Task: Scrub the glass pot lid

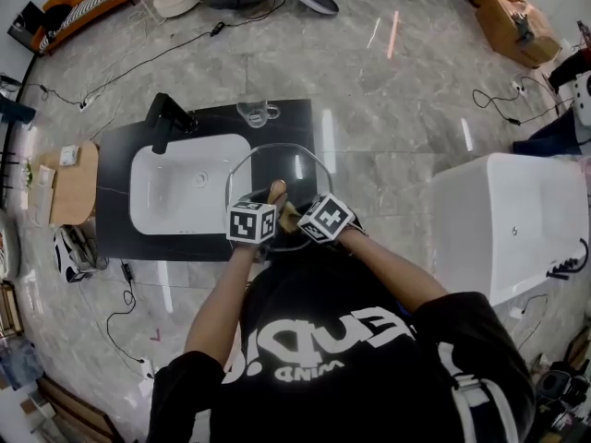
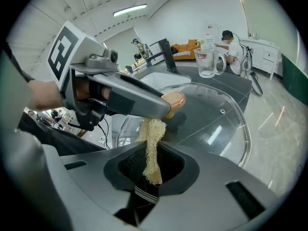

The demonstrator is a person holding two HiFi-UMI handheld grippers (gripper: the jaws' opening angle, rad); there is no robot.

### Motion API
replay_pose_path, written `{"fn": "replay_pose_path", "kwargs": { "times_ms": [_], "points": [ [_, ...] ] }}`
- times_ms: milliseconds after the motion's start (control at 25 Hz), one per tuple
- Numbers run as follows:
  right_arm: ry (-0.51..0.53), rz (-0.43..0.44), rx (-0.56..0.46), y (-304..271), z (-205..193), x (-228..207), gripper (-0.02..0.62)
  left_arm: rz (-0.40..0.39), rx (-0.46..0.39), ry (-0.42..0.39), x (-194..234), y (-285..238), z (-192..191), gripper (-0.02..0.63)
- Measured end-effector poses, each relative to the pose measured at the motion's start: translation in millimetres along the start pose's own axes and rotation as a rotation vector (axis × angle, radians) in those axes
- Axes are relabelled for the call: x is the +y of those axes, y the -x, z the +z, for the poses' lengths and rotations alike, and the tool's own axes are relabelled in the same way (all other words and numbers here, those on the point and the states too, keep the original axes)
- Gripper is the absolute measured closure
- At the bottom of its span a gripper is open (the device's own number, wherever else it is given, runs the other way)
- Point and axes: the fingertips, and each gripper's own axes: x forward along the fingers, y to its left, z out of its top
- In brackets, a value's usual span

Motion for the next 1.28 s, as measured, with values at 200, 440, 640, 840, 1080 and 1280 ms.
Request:
{"fn": "replay_pose_path", "kwargs": {
  "times_ms": [200, 440, 640, 840, 1080, 1280],
  "points": [
    [-0.010, 0.012, -0.006, -9, 1, 9, 0.546, -0.002, -0.001, -0.001, 0, 0, -1, 0.437],
    [-0.015, 0.020, 0.002, -10, 3, 11, 0.546, -0.004, -0.004, 0.010, 0, 0, -1, 0.437],
    [-0.025, 0.050, -0.004, -15, 4, 21, 0.547, -0.010, -0.004, 0.016, -1, 0, -1, 0.437],
    [-0.022, 0.061, -0.007, -16, 5, 26, 0.546, -0.017, -0.006, 0.020, 1, 0, -1, 0.436],
    [-0.003, 0.088, 0.016, -14, -9, 39, 0.548, -0.030, -0.007, 0.028, 1, -1, -2, 0.436],
    [-0.008, 0.104, 0.037, -17, -20, 43, 0.546, -0.037, -0.011, 0.035, 1, -1, -1, 0.436]
  ]
}}
